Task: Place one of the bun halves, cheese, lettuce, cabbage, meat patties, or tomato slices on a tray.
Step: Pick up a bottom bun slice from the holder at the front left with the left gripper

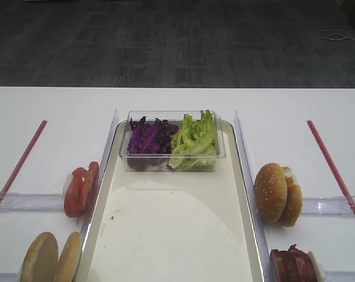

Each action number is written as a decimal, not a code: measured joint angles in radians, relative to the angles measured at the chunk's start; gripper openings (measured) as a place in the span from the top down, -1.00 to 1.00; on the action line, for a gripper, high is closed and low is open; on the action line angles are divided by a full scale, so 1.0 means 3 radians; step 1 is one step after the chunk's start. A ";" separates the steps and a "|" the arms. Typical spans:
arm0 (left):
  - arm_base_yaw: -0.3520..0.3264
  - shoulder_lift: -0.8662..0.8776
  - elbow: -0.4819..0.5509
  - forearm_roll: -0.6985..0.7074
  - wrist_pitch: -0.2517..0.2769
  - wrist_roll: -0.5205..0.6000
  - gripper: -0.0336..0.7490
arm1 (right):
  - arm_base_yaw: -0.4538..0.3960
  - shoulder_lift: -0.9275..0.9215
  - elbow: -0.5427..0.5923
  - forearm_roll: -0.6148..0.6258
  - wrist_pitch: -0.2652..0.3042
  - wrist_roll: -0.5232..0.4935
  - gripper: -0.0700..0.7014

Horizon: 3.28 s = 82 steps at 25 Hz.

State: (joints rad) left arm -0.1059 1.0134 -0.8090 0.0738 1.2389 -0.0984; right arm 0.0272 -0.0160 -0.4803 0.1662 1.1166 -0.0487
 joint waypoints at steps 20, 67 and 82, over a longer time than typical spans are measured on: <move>-0.0353 0.0006 0.0000 -0.0323 0.0000 -0.0355 -0.56 | 0.0032 0.0000 0.0000 0.0000 0.0000 0.0000 -0.96; -0.2523 0.1452 -0.0265 0.0254 -0.0737 -0.2487 -0.23 | 0.0032 0.0000 0.0000 0.0000 0.0000 0.0015 -0.93; -0.2528 0.1745 -0.0290 0.0372 -0.0731 -0.2531 -0.10 | 0.0032 0.0000 0.0000 0.0000 0.0000 0.0015 -0.93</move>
State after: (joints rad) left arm -0.8642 1.5370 -0.8959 0.1854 1.0196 -0.8578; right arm 0.0367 -0.0160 -0.4803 0.1662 1.1166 -0.0441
